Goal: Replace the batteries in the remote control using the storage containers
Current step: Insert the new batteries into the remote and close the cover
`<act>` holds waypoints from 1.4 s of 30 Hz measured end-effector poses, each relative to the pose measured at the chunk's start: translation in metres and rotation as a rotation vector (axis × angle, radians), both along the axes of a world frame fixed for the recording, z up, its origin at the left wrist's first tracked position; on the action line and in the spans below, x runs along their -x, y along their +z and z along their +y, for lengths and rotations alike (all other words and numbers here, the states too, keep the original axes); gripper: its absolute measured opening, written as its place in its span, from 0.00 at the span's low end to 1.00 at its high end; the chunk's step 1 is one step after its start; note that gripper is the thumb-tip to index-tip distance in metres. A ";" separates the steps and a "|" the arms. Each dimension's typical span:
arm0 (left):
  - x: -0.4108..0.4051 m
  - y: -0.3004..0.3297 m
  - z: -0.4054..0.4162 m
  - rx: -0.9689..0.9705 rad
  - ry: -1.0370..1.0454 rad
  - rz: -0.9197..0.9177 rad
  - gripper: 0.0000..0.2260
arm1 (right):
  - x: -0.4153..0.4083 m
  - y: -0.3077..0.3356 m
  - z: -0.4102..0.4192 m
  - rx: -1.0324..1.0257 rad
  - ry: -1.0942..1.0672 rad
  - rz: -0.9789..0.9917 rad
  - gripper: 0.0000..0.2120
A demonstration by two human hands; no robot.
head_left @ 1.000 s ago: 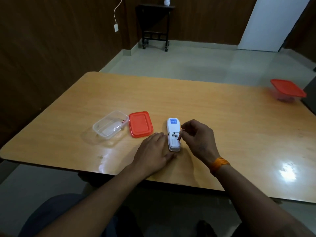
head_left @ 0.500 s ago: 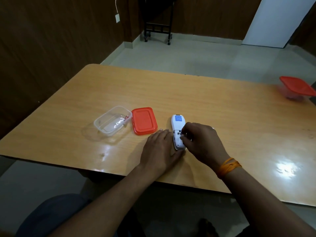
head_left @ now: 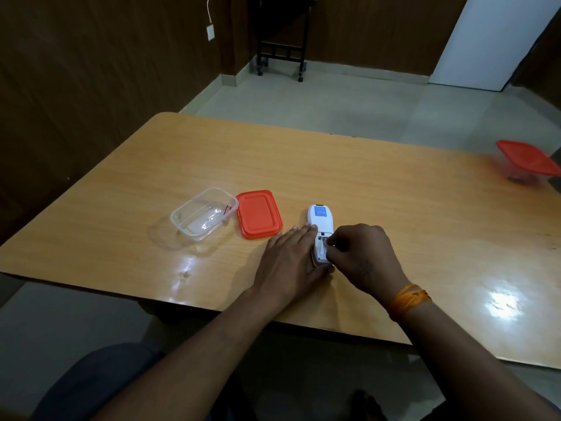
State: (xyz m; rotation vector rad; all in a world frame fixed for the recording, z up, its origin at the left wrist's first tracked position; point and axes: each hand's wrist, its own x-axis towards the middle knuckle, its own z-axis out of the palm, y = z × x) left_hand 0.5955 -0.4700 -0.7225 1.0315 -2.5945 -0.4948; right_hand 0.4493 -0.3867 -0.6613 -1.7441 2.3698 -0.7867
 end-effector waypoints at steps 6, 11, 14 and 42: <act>0.001 -0.004 -0.001 0.013 -0.006 -0.026 0.39 | -0.018 -0.001 -0.002 0.039 -0.083 0.119 0.08; -0.001 0.002 0.001 -0.009 -0.007 -0.013 0.43 | -0.019 -0.003 -0.007 0.039 -0.114 0.053 0.06; -0.002 0.005 0.001 -0.017 -0.005 0.010 0.44 | -0.018 -0.004 -0.009 0.021 -0.122 -0.039 0.03; -0.071 0.055 0.005 -0.136 -0.062 -0.330 0.39 | -0.010 -0.008 -0.011 0.120 -0.209 -0.360 0.06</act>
